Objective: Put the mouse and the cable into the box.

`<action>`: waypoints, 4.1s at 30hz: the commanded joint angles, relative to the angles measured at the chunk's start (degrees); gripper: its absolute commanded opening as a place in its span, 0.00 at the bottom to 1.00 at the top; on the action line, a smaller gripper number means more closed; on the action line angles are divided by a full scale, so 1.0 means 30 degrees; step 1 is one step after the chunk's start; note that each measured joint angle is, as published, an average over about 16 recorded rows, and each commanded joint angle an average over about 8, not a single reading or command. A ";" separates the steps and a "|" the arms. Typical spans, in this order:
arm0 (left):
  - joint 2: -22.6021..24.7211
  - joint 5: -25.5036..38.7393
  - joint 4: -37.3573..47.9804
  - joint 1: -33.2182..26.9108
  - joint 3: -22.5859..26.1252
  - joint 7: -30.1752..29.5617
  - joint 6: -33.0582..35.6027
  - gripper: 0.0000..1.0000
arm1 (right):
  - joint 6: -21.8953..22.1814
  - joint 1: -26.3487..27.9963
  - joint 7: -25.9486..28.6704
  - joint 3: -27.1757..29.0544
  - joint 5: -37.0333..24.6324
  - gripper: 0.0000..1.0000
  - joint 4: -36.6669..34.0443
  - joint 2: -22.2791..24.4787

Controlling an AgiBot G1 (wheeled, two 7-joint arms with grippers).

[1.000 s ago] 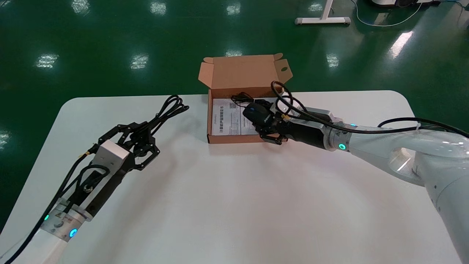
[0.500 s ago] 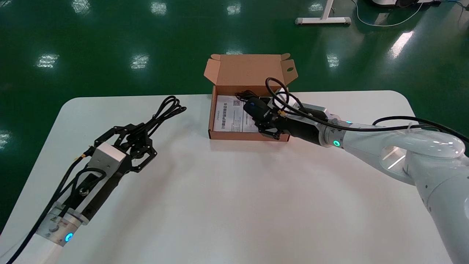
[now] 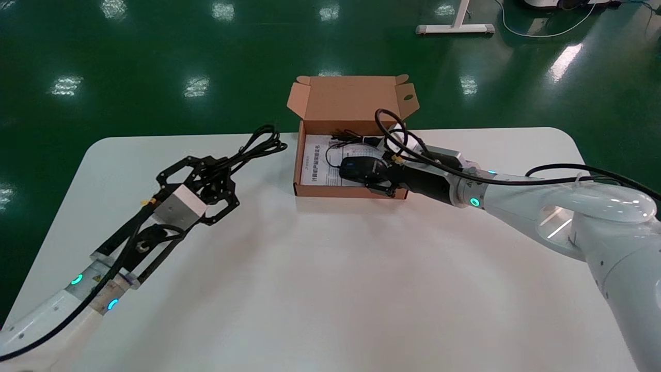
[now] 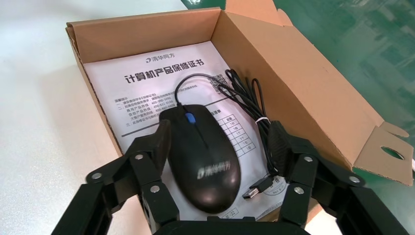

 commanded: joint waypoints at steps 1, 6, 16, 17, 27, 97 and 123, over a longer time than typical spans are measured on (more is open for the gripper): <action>-0.0103 0.0338 0.0259 -0.0510 0.0267 0.0219 0.0190 0.00 | 0.0057 -0.0037 0.0002 -0.0038 -0.0024 1.00 -0.0005 -0.0057; 0.0470 0.0678 0.1758 -0.2758 0.1009 0.0681 0.1254 0.00 | -0.0799 0.0488 -0.0069 0.0288 0.0470 1.00 0.0208 0.0812; 0.3576 0.1925 0.8445 -0.8266 0.3241 0.3098 0.4120 0.00 | -0.5556 0.0913 -0.0453 0.1493 0.2283 1.00 0.0607 0.3623; 0.3920 0.2053 0.9419 -0.8792 0.3448 0.3478 0.4313 0.00 | -0.5627 0.0927 -0.0470 0.1503 0.2298 1.00 0.0564 0.3652; 0.5284 0.1430 1.6186 -1.2388 0.5953 0.5738 0.3557 0.04 | -0.5766 0.1080 -0.0700 0.1516 0.2316 1.00 0.0176 0.3605; -0.2118 -0.2747 0.7624 -1.0574 0.5869 -0.7665 1.1109 1.00 | -0.8708 -0.3449 0.6494 0.3240 0.6727 1.00 1.0092 0.7470; -0.8057 -0.4295 0.0347 -0.8422 0.4966 -1.8684 1.7036 1.00 | -1.1502 -0.7939 1.4261 0.3264 0.8872 1.00 2.0805 1.2542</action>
